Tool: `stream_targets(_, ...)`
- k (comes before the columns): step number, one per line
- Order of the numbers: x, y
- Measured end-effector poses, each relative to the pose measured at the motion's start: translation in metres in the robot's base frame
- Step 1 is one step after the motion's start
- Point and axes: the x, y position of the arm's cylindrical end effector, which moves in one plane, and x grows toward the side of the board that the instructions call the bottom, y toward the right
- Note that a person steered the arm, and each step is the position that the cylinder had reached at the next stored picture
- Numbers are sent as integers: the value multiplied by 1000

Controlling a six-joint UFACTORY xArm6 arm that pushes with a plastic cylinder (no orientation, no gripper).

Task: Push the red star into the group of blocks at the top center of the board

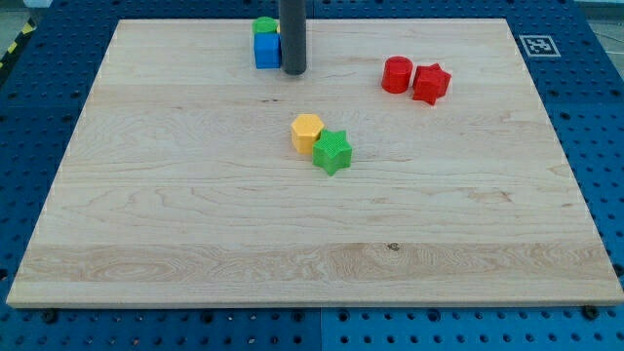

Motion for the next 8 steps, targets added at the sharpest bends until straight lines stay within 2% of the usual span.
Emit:
stream_targets(1, 3, 38)
stream_targets(3, 78, 129)
stream_targets(4, 81, 187)
stream_targets(6, 80, 261)
stream_targets(8, 68, 219)
